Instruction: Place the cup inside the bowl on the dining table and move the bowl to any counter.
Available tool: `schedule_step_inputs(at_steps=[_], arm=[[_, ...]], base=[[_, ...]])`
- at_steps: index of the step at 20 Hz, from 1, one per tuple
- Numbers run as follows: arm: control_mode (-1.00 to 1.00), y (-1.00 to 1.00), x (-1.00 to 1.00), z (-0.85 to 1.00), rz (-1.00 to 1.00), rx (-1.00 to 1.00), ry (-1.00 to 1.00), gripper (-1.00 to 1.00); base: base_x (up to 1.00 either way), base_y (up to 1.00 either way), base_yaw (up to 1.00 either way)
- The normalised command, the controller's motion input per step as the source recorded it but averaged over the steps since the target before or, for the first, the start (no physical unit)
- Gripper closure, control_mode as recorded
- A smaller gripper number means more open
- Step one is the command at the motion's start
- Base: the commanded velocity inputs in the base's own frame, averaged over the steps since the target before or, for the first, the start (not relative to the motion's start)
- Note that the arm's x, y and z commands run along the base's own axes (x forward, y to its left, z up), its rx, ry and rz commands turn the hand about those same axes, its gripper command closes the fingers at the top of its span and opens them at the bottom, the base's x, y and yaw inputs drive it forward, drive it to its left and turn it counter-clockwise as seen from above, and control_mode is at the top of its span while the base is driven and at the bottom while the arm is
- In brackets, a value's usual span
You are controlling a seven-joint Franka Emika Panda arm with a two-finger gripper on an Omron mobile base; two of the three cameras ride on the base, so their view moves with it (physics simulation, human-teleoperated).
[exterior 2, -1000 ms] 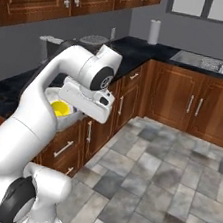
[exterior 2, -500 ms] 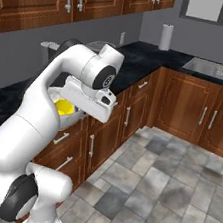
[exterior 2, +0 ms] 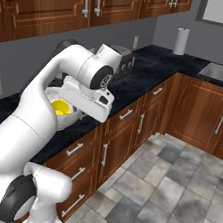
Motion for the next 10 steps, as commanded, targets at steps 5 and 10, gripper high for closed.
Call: schedule_step_inputs(at_steps=[5, 10], arm=[[1.0, 0.0, 0.0, 0.0, 0.0, 0.0, 0.0, 1.0], [1.0, 0.0, 0.0, 0.0, 0.0, 0.0, 0.0, 1.0]], base=[[0.01, 0.0, 0.0], [0.0, 0.0, 0.0]])
